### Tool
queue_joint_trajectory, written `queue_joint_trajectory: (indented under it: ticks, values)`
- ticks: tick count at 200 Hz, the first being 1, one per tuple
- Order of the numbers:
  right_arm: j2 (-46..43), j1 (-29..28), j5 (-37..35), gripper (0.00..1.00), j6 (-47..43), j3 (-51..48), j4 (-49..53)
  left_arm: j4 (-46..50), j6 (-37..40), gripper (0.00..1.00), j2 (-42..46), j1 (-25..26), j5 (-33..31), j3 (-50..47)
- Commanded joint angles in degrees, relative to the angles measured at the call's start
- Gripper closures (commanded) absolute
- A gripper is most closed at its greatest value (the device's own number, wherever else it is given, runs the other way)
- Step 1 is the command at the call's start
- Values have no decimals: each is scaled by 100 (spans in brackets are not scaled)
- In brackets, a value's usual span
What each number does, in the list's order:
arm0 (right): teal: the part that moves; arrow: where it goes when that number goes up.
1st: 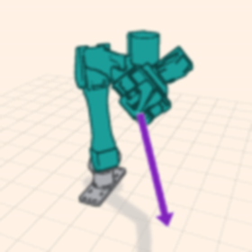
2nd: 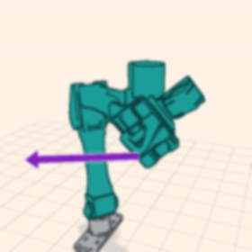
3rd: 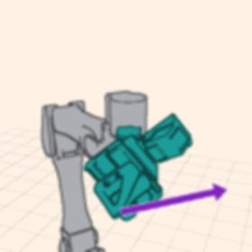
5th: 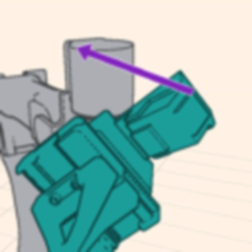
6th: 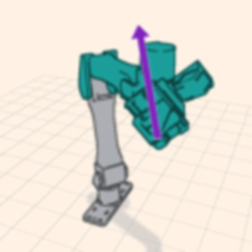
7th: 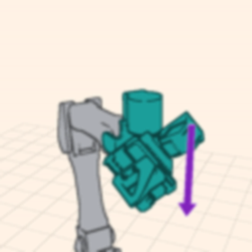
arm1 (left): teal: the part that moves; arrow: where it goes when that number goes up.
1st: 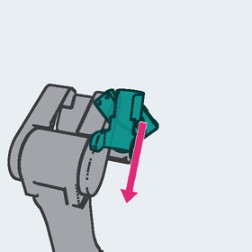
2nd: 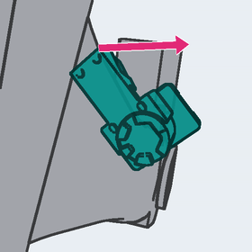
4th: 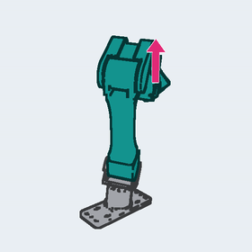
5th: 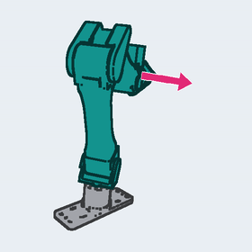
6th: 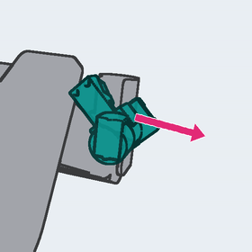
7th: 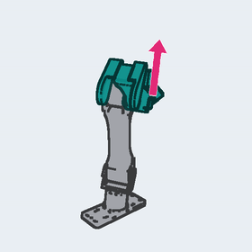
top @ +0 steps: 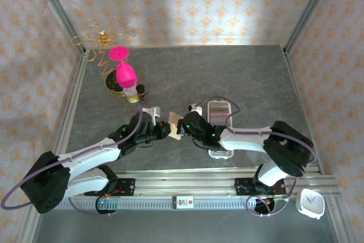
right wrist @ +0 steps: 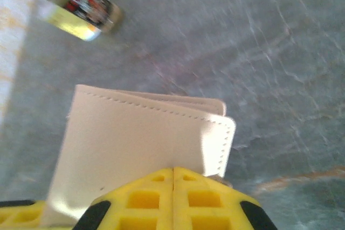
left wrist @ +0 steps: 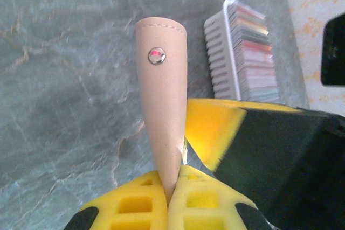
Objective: Put the credit cards into the card holder
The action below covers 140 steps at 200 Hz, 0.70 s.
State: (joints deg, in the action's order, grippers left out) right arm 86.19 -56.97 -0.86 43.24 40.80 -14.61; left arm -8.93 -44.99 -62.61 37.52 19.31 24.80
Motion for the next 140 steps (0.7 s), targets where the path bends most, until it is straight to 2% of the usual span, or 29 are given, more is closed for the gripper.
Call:
queue_joint_trajectory:
  ticks: [1,24,57,101,121,140]
  values:
    - [-603,-42,-494,97,-245,53,-115,581,480,100,298,10,-514,266]
    - [-1177,-39,-490,80,-497,7,-180,831,706,100,685,8,-807,330]
    - [-1708,-42,207,56,-846,121,-269,755,979,100,1286,10,-1310,335]
    - [-1778,-37,665,42,-724,334,60,-361,1107,100,1916,10,-1302,-8]
    - [-1757,-38,657,34,-687,324,134,-515,1317,100,1898,7,-1157,-17]
    - [-1650,-42,662,32,-686,390,223,-610,1362,100,1825,10,-1020,-32]
